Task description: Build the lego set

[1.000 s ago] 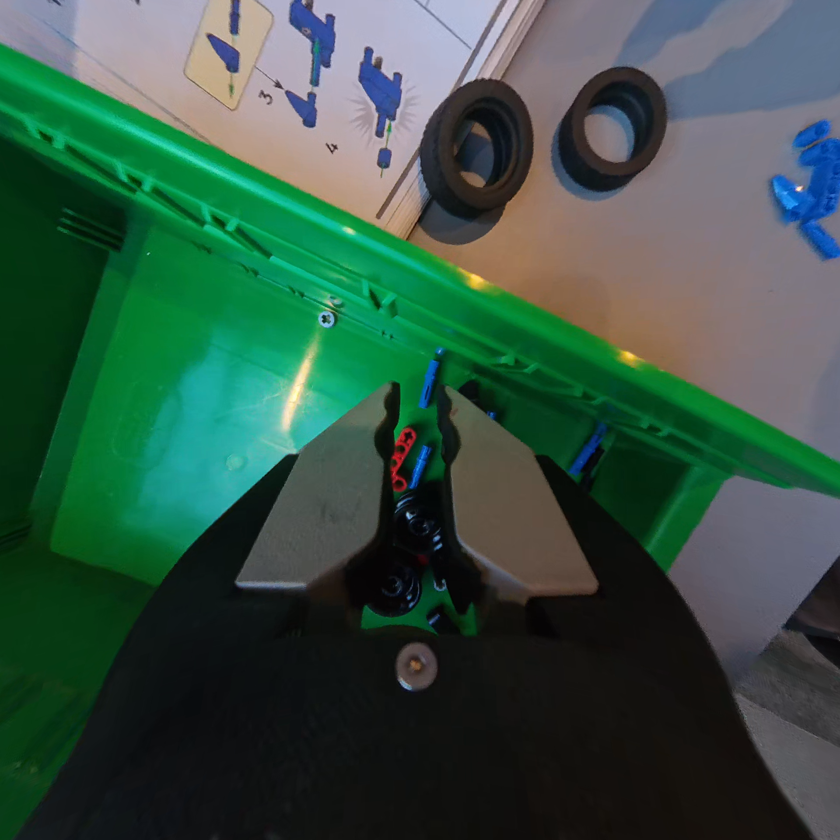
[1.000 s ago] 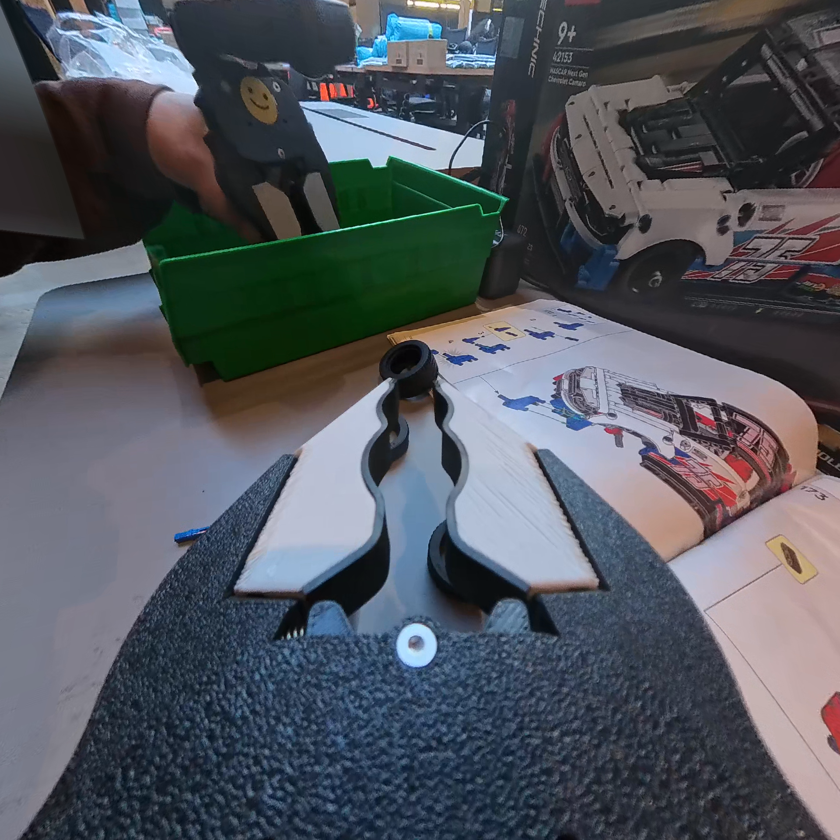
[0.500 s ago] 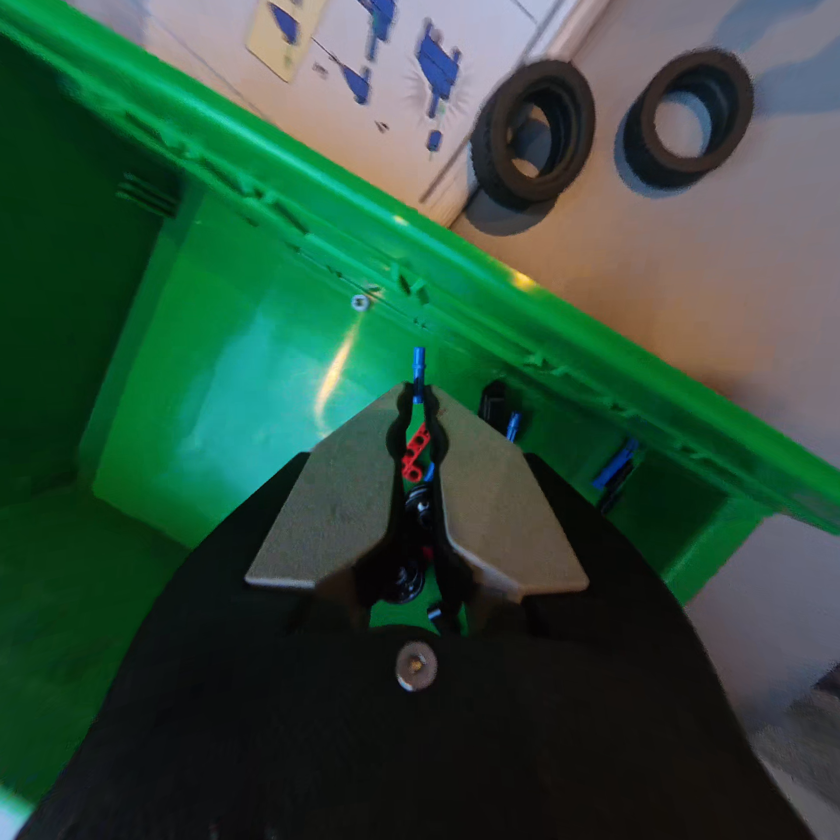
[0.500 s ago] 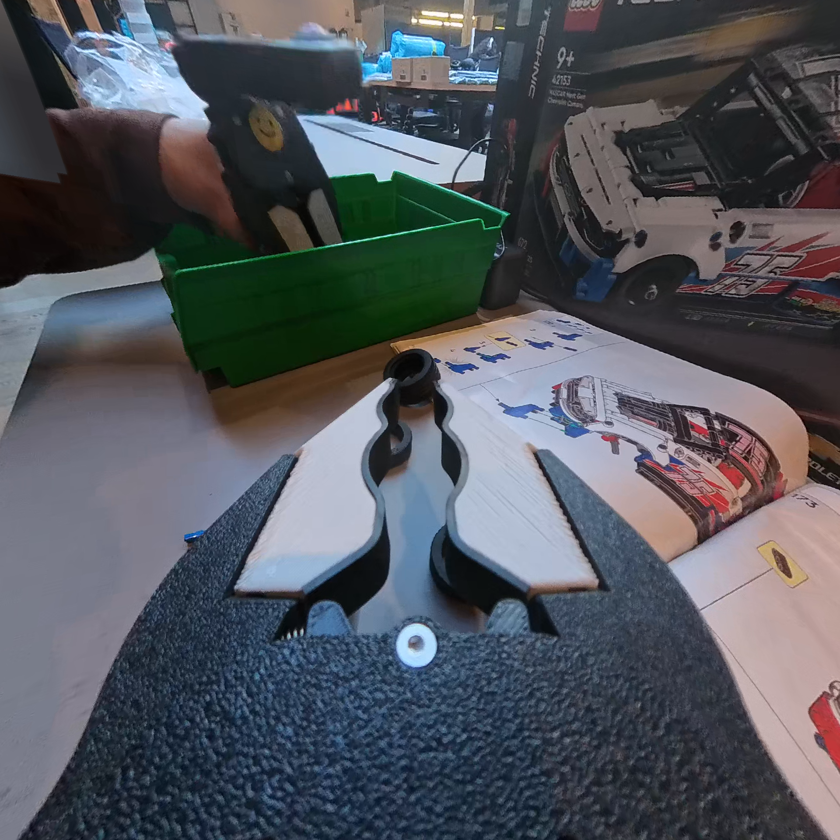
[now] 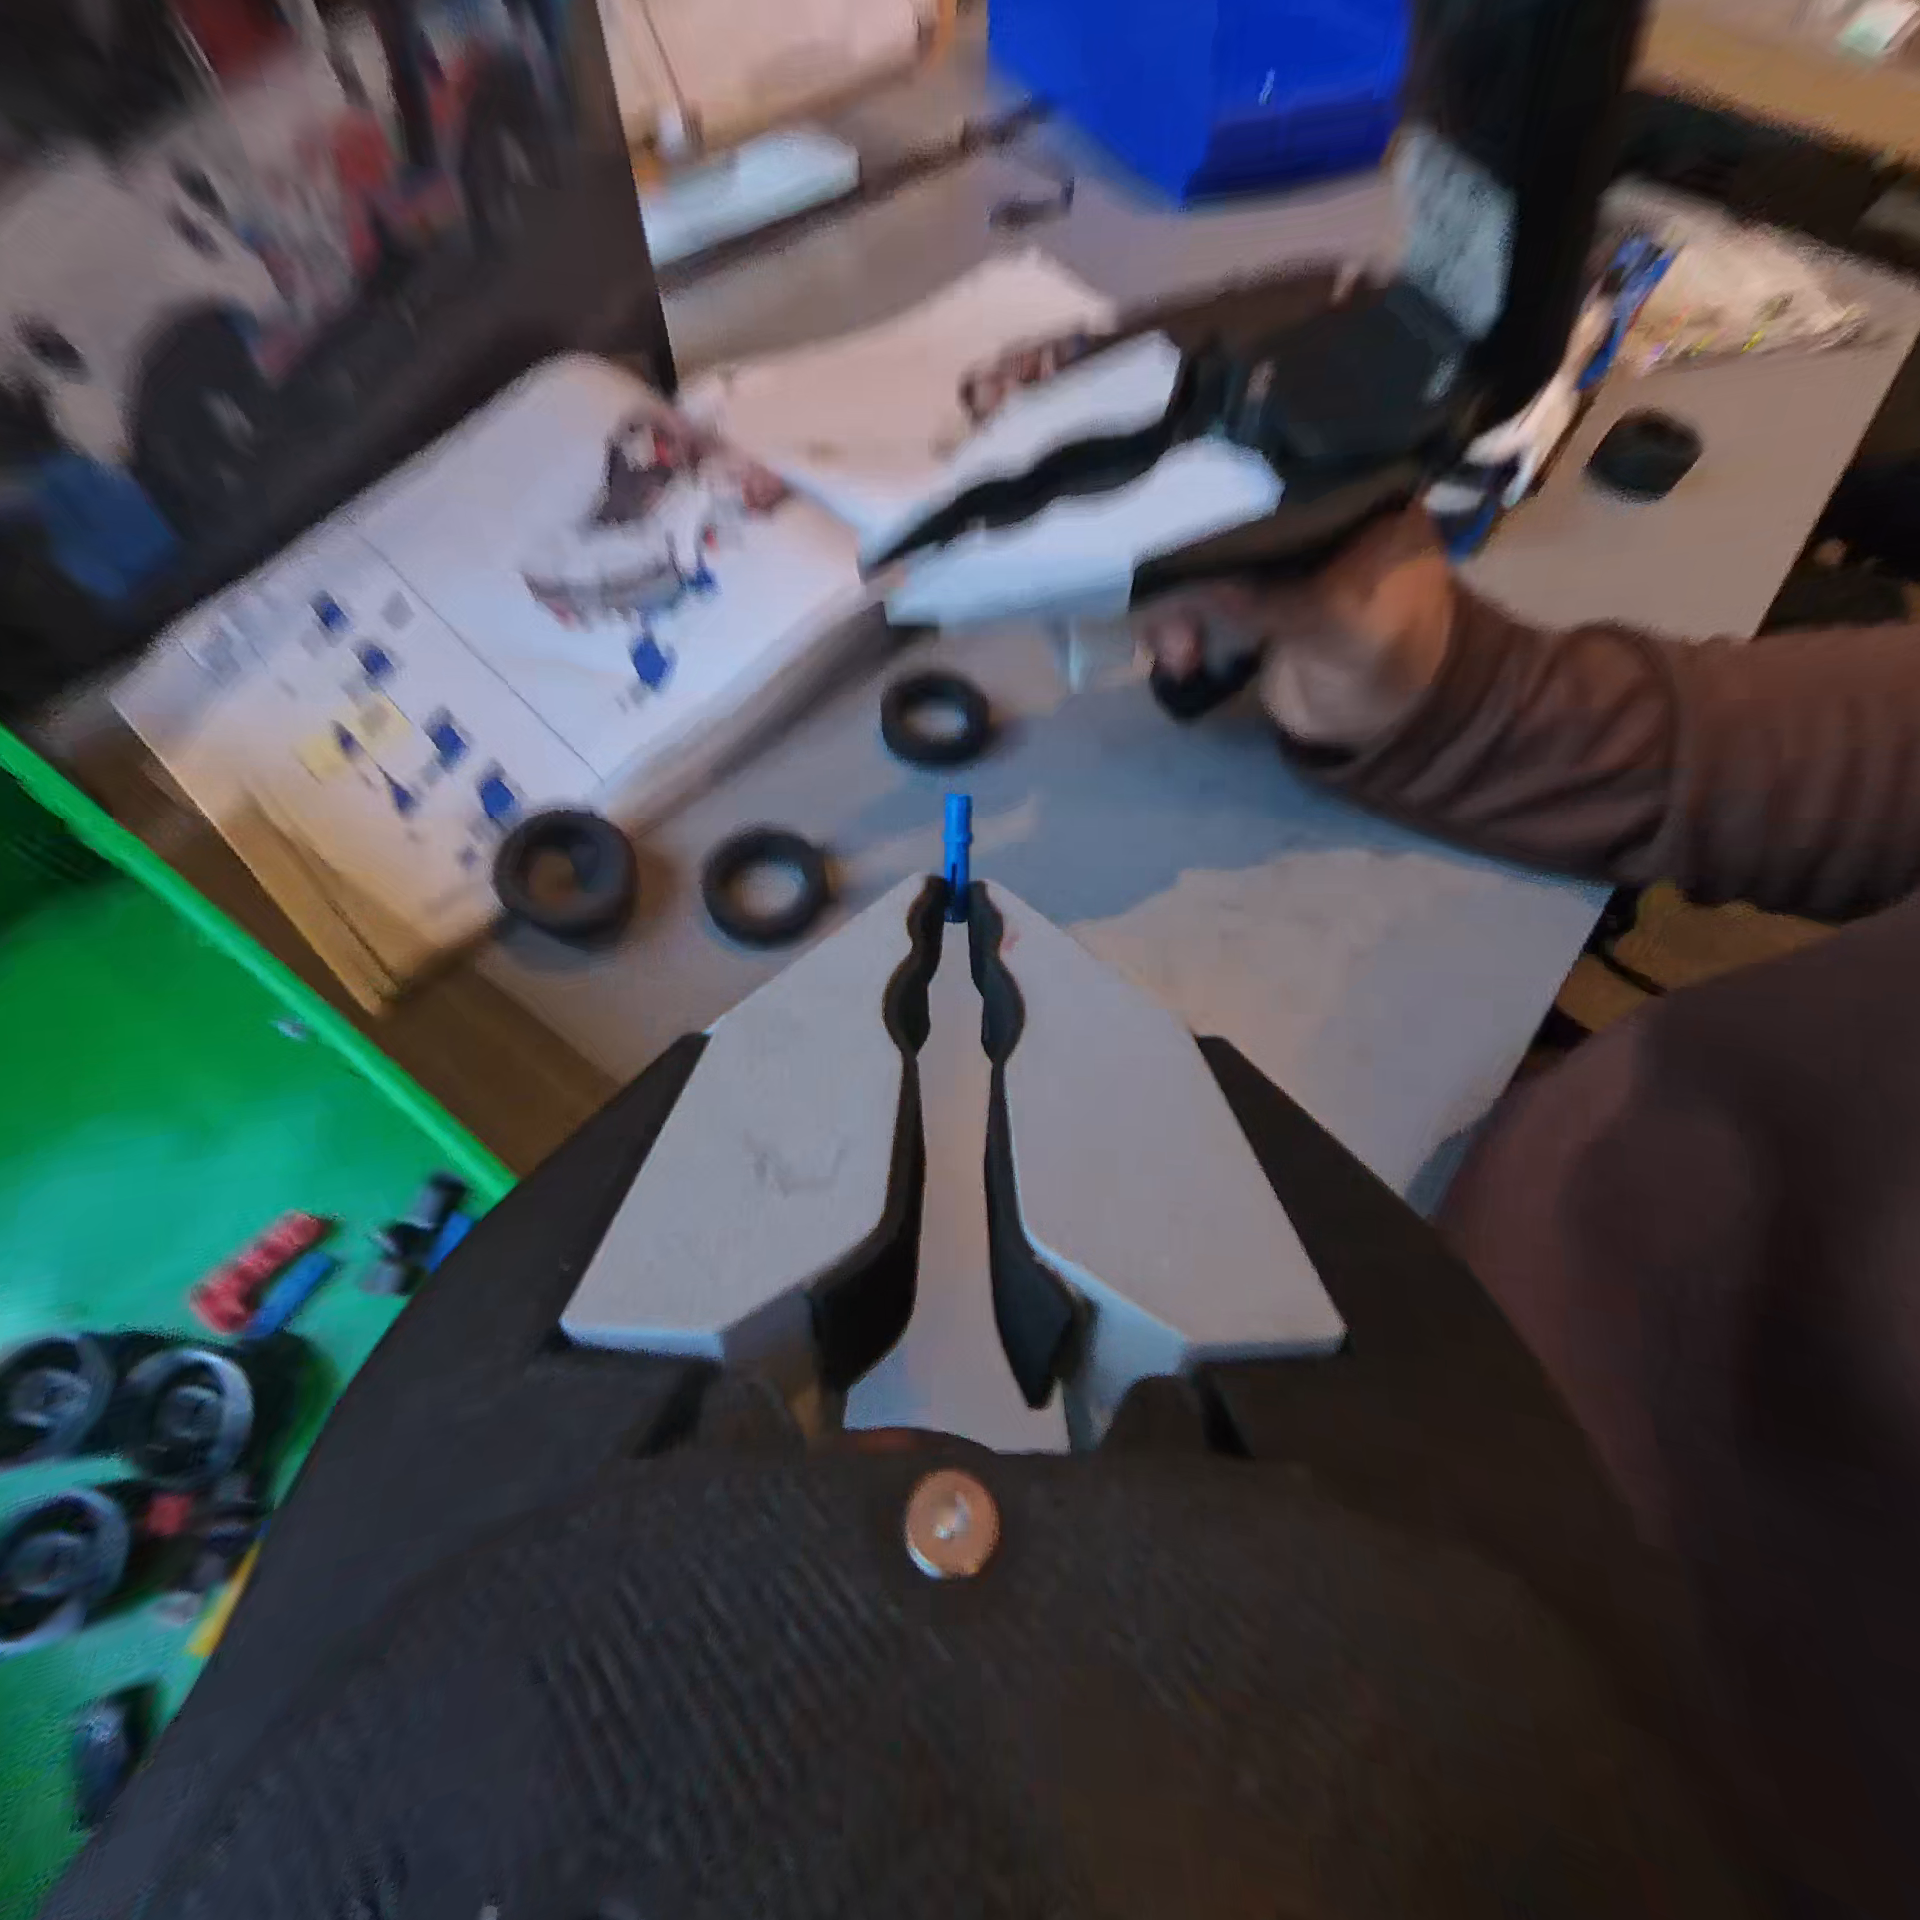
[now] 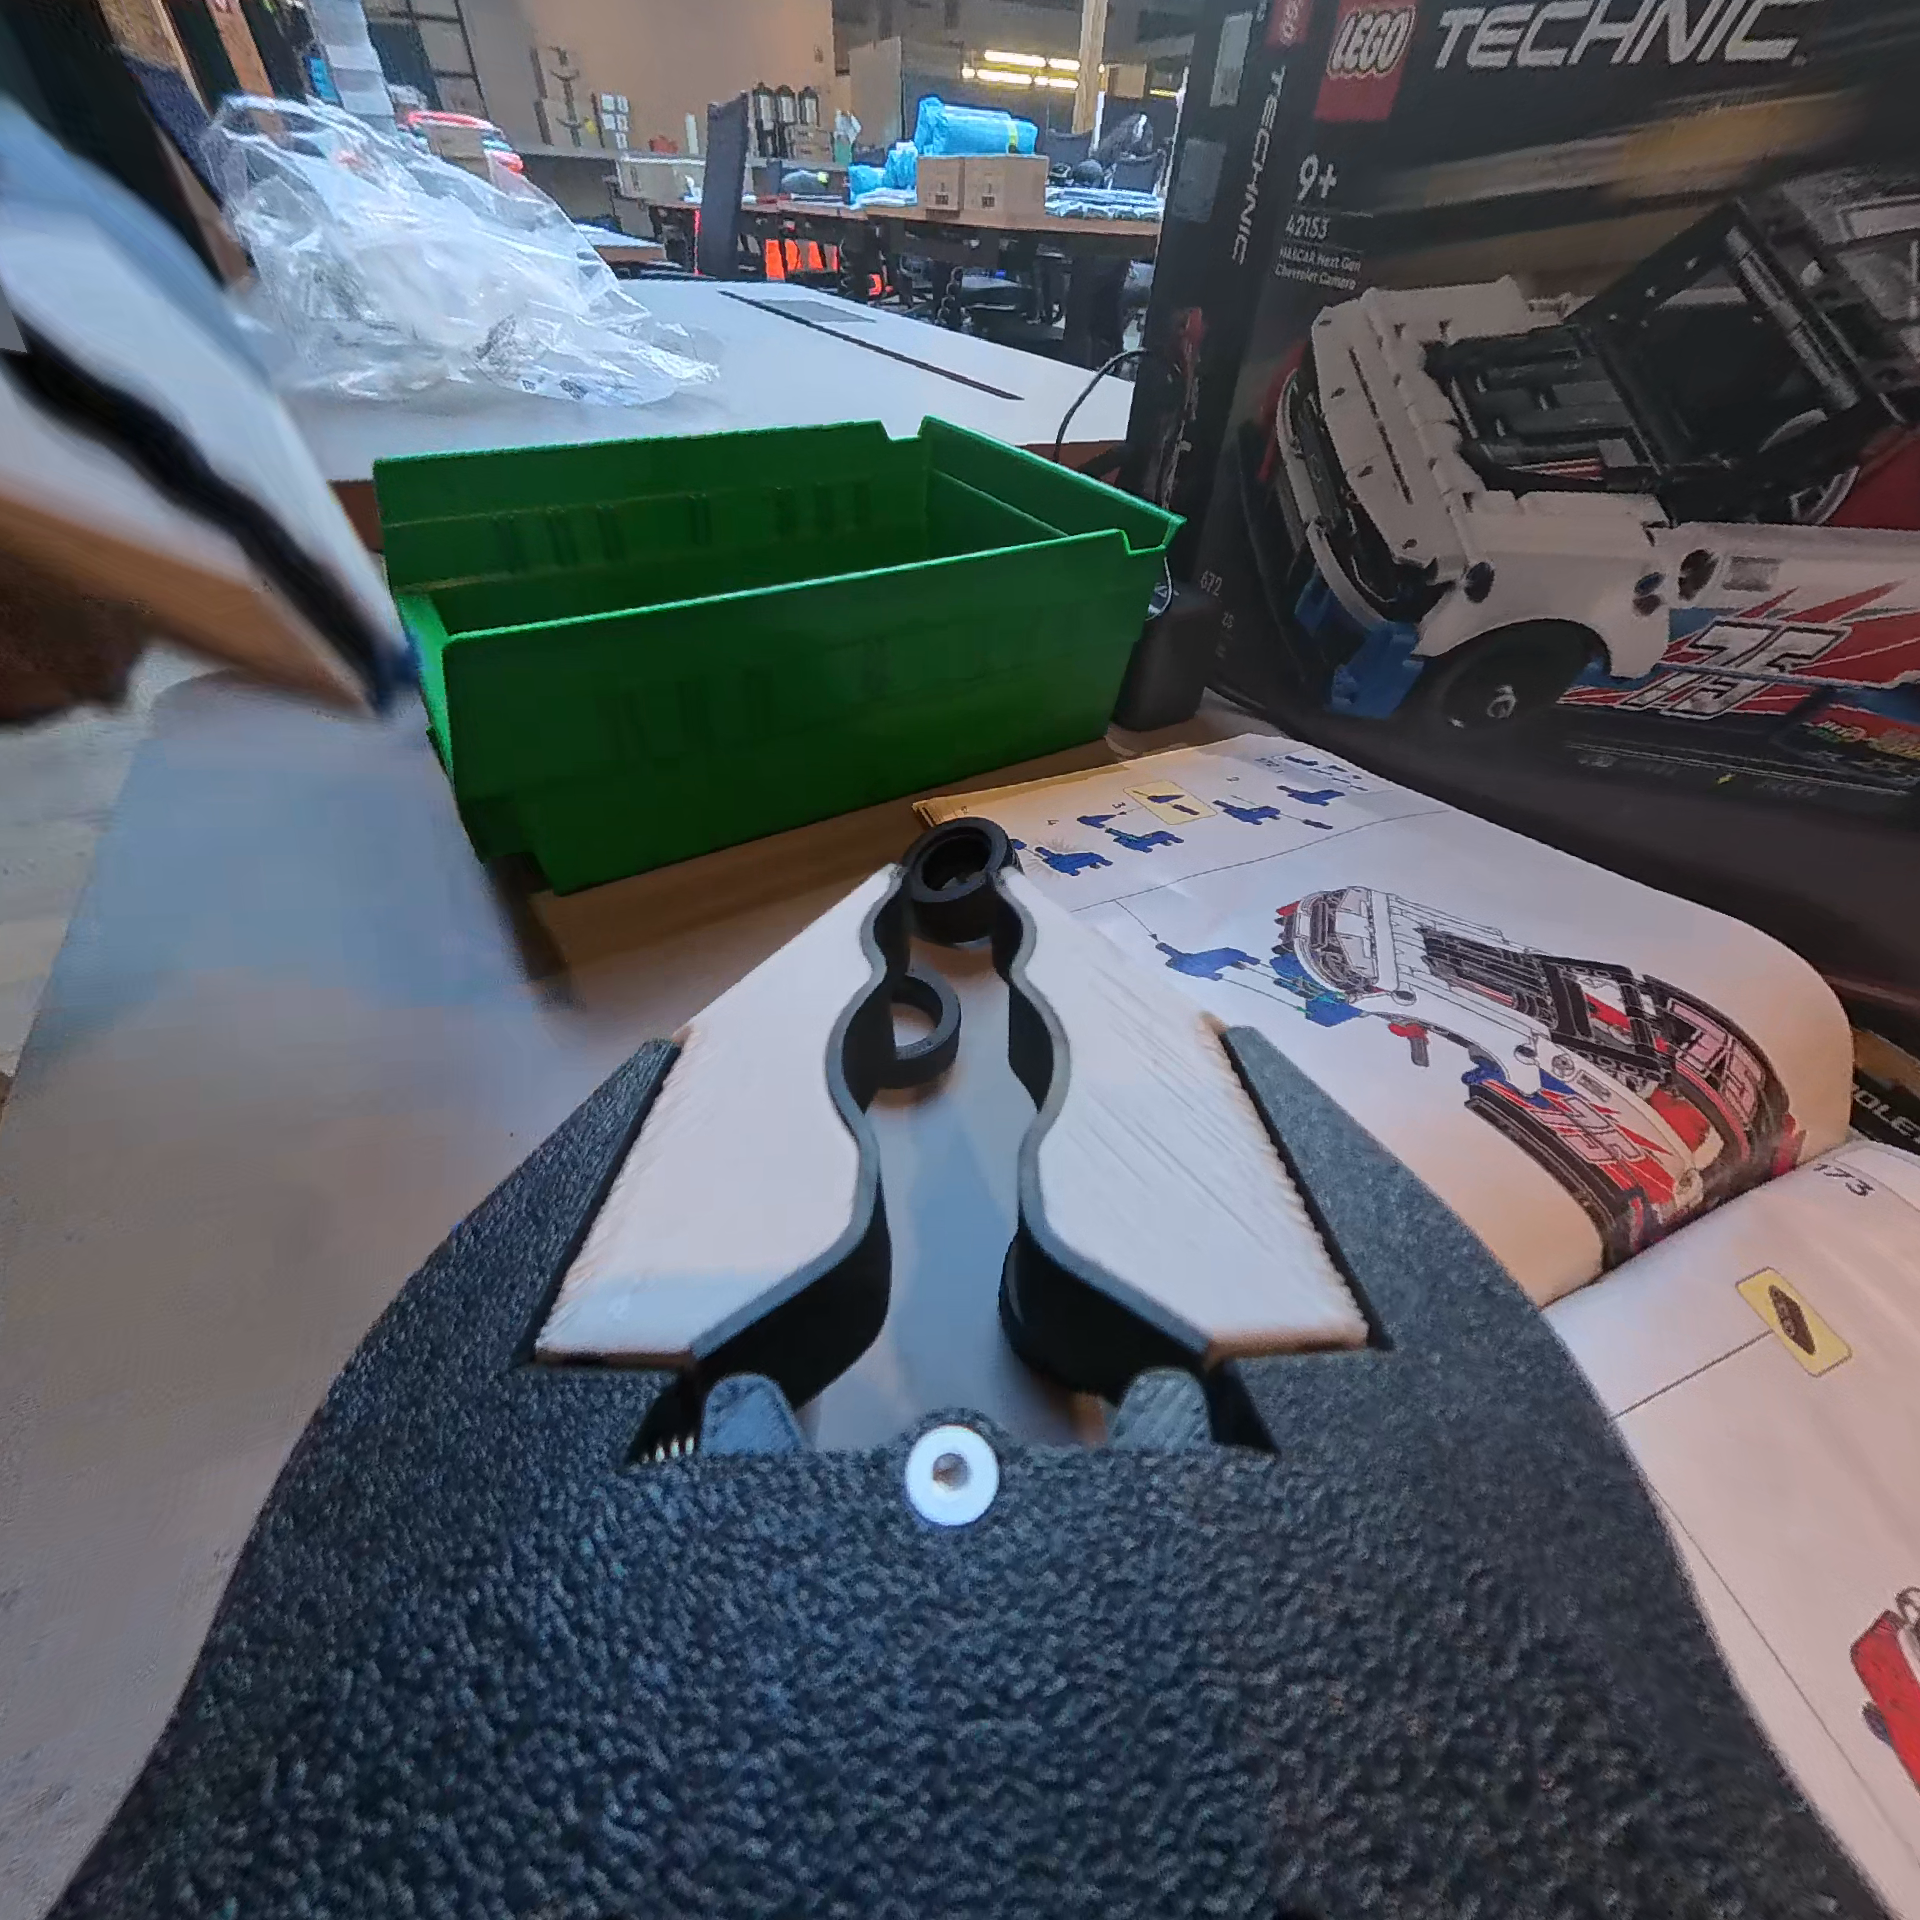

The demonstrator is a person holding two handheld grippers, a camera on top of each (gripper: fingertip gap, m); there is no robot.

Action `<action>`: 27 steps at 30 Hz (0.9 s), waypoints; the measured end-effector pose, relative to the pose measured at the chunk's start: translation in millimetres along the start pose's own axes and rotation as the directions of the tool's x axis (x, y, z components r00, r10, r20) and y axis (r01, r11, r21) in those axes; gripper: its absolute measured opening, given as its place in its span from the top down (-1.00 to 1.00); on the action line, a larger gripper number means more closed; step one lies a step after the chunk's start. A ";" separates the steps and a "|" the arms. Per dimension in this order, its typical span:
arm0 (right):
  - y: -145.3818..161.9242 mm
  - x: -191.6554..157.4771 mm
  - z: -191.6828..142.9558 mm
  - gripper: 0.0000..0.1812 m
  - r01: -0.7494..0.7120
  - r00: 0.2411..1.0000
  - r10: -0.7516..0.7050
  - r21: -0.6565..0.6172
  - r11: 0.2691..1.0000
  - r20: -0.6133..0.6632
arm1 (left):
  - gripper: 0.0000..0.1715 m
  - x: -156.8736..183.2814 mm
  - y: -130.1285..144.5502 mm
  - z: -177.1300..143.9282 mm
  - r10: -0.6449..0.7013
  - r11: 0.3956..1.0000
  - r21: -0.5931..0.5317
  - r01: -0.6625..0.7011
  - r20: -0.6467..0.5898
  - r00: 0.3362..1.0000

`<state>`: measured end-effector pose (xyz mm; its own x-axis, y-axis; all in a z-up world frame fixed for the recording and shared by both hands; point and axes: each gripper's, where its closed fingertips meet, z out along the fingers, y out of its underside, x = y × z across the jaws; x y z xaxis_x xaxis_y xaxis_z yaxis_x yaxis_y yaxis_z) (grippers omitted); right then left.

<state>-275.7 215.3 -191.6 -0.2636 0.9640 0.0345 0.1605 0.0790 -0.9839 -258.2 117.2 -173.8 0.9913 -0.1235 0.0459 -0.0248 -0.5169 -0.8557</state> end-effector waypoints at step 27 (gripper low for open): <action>3.0 5.3 0.0 0.84 -0.021 1.000 0.021 -0.007 1.000 -0.010 | 0.66 8.4 102.2 35.3 -0.156 0.974 -0.158 0.161 0.044 0.987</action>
<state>-276.7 220.6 -194.4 -0.2510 0.9679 0.0155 0.1726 0.0605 -0.9831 -247.8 93.2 -279.1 0.9877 -0.0036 0.1564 0.1155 -0.6571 -0.7449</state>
